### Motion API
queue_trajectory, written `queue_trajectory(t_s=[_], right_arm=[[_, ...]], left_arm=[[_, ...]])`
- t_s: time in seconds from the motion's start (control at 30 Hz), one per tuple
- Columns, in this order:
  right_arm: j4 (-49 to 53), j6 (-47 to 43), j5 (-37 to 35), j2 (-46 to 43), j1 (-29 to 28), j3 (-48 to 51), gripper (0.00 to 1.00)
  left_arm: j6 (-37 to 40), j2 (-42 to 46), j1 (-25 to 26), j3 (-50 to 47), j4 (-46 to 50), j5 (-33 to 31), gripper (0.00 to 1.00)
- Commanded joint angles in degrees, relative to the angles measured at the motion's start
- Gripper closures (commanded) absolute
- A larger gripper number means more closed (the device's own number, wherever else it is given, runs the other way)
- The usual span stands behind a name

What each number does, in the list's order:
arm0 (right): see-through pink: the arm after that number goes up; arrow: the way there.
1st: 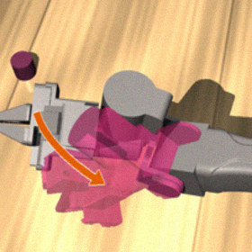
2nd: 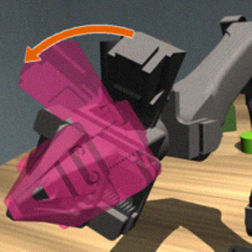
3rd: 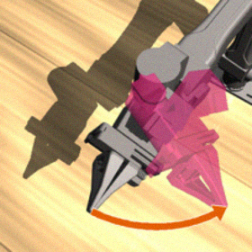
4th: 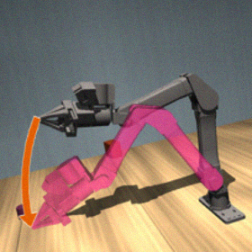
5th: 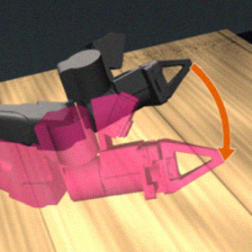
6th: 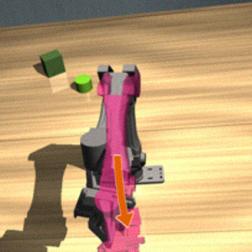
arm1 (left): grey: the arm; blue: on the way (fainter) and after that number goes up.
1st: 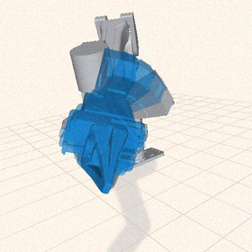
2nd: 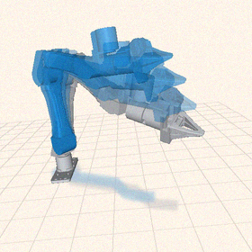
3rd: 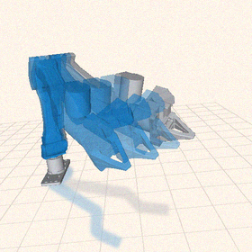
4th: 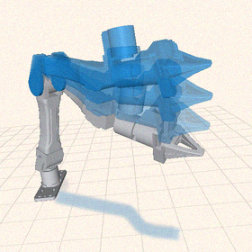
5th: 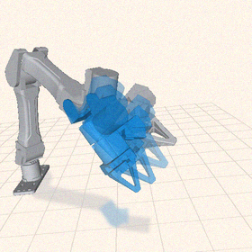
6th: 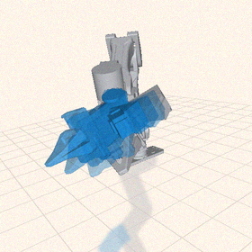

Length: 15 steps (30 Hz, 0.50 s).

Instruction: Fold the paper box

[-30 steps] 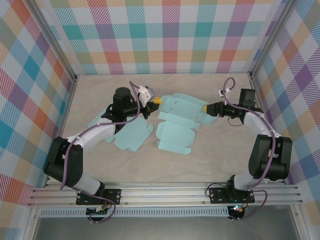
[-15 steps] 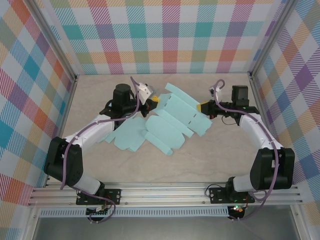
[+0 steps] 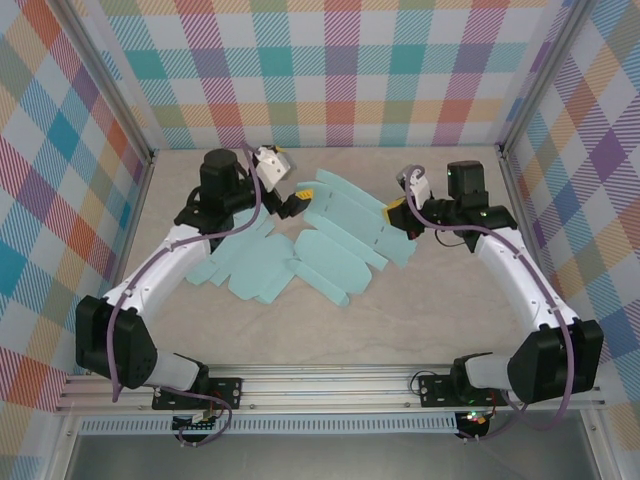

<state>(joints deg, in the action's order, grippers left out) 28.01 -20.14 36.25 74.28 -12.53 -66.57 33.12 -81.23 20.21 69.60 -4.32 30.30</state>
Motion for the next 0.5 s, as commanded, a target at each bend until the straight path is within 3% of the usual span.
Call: queue_trajectory(t_s=[0.0,0.17,0.27,0.47], right_arm=[[3.13,-3.24,-1.58,-0.89,-1.90,-1.83,1.00],[3.74,-3.75,-3.78,-0.72,-3.60,-2.42,1.00],[4.05,-3.87,-4.12,-0.40,-4.13,-3.05,1.00],[4.33,-4.22,-4.67,0.51,-4.95,-4.09,1.00]], left_arm=[[6.43,-2.37,-0.30,5.68,3.31,4.43,0.07],[13.12,-6.83,0.74,13.87,11.87,6.98,0.16],[20.02,-9.42,2.20,18.80,21.81,7.21,0.18],[27.33,-14.02,5.04,24.16,31.28,4.20,0.23]])
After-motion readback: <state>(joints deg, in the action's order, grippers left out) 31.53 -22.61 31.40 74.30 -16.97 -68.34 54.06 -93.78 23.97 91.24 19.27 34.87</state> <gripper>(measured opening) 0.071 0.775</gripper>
